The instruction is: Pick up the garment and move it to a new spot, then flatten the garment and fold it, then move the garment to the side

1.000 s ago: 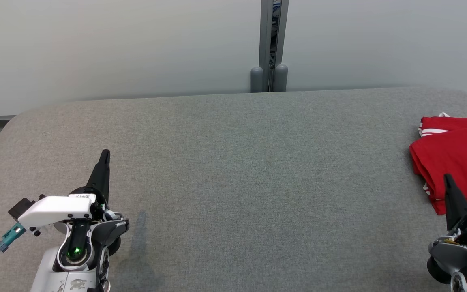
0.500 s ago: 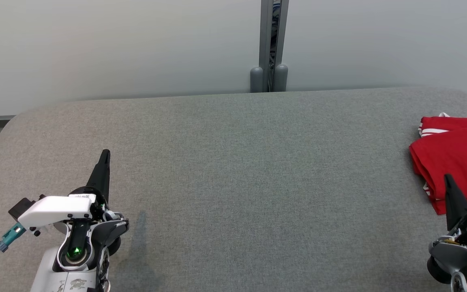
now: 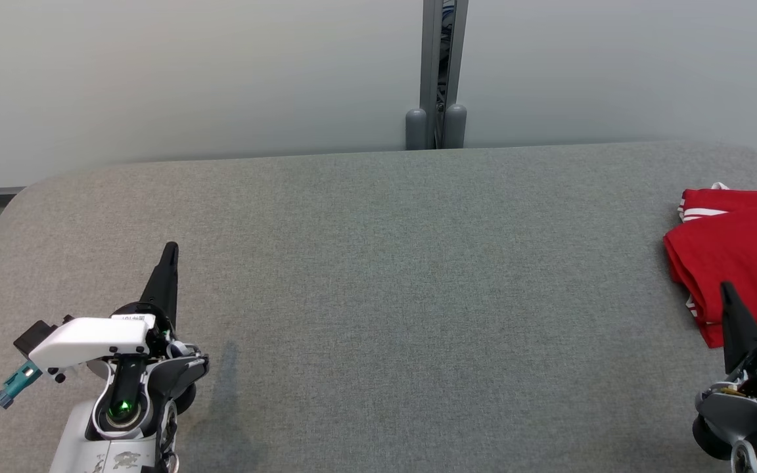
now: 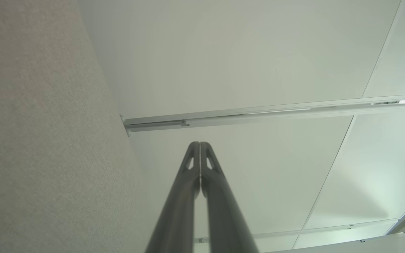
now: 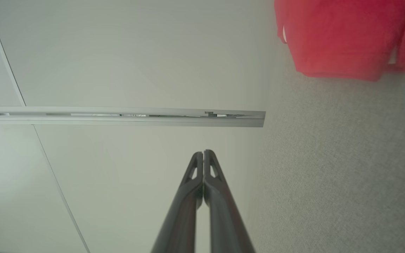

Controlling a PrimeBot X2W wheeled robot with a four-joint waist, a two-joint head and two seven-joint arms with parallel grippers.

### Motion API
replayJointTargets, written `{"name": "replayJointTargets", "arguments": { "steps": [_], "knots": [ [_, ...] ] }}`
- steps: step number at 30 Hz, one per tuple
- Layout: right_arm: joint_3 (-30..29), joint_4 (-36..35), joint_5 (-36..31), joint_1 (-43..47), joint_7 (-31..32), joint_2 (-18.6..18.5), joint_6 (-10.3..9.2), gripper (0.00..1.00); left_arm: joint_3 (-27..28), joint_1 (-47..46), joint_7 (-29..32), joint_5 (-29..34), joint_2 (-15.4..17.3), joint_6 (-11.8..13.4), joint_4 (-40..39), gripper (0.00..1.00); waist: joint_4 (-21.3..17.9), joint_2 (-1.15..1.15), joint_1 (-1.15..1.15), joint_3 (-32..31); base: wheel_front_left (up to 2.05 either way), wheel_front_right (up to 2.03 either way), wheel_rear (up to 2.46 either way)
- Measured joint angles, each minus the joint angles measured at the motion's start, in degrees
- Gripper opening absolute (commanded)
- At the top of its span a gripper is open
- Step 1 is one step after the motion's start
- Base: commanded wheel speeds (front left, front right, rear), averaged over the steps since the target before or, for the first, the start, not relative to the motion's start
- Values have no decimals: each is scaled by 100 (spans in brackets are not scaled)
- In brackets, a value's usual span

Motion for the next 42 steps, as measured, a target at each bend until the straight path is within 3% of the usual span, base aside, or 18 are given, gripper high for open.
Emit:
{"name": "replayJointTargets", "arguments": {
  "steps": [42],
  "knots": [
    [-19, 0, -15, -4, 8, 9, 0, 0, 23, -1, 16, 33, -11, 0, 1, 0, 0, 0, 0, 0, 0, 0, 0]
  ]
}}
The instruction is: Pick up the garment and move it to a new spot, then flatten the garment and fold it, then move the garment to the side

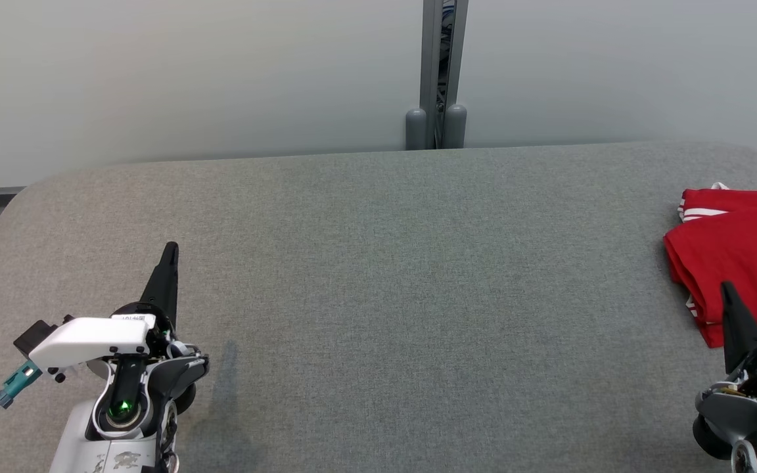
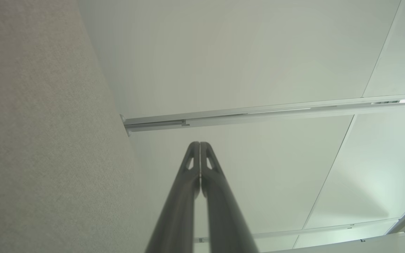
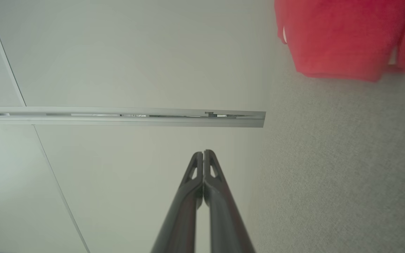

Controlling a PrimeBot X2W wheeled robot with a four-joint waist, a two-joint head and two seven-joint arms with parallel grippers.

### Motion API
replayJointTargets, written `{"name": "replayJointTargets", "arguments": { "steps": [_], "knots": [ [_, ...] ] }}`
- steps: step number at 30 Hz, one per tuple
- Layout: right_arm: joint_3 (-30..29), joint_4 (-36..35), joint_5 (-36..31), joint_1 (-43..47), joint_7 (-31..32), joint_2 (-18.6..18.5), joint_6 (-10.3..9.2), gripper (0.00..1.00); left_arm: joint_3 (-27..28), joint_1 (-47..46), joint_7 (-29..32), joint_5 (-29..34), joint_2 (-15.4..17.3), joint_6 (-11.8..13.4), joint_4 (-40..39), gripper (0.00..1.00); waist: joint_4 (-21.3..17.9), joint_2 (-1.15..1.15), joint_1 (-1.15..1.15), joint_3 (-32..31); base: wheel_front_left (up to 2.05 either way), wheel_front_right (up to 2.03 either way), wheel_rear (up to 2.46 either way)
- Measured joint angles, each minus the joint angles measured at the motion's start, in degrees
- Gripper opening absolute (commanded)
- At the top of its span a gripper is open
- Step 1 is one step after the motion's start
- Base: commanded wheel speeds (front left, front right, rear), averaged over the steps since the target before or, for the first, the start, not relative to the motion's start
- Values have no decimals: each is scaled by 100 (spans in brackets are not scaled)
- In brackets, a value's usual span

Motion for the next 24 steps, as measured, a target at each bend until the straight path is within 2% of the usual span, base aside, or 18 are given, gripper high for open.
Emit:
{"name": "replayJointTargets", "arguments": {
  "steps": [24],
  "knots": [
    [-8, 0, -3, -4, 16, 9, 0, 0, 5, 0, 1, 8, -4, 0, 0, 0, 0, 0, 0, 0, 0, 0, 0]
  ]
}}
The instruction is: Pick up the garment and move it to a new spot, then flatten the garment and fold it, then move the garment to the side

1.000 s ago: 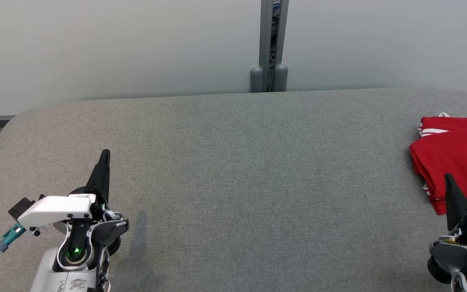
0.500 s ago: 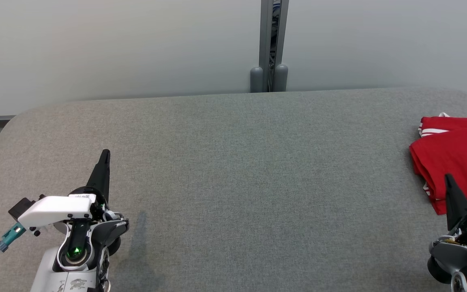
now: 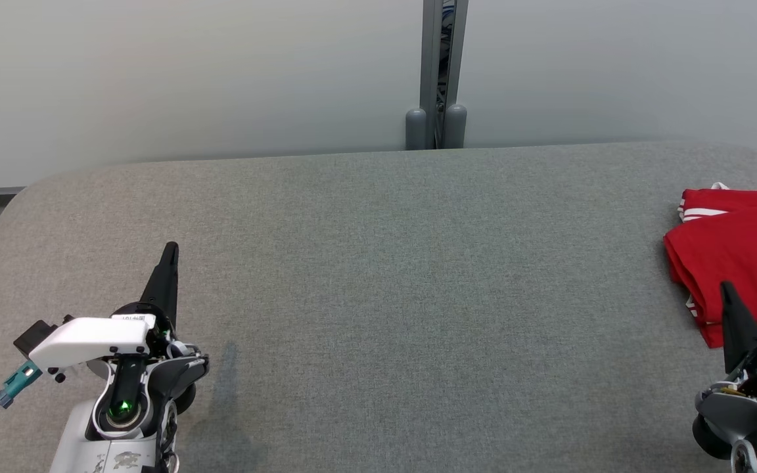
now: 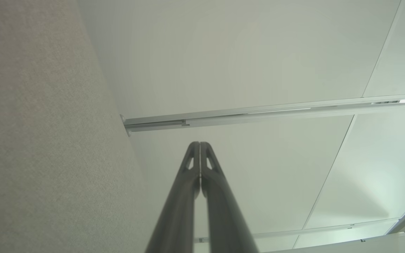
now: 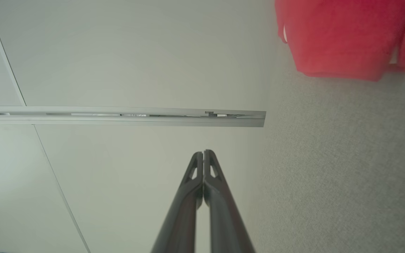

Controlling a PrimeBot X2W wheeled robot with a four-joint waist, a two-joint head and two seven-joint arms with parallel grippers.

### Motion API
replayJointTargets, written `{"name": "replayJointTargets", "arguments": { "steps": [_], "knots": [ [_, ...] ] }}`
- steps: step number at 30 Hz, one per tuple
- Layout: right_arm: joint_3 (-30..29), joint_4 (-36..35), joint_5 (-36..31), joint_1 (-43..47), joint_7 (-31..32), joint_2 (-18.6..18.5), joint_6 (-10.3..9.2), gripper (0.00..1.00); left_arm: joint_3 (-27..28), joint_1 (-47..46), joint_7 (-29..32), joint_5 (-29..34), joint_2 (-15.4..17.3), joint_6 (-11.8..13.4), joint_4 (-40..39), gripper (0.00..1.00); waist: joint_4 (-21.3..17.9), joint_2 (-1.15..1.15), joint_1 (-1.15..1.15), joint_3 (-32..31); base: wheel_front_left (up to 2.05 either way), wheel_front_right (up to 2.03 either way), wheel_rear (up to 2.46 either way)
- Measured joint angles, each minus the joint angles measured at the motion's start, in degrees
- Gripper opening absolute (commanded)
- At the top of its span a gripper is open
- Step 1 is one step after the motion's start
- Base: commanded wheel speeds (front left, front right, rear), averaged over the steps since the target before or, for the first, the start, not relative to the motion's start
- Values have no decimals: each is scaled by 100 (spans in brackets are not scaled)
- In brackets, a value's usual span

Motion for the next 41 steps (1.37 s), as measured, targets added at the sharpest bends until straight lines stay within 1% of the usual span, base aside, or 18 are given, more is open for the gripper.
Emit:
{"name": "replayJointTargets", "arguments": {
  "steps": [41],
  "knots": [
    [-14, 0, -16, -14, 9, 8, 0, 0, 8, 0, 7, 1, -4, 0, 0, 0, 0, 0, 0, 0, 0, 0, 0]
  ]
}}
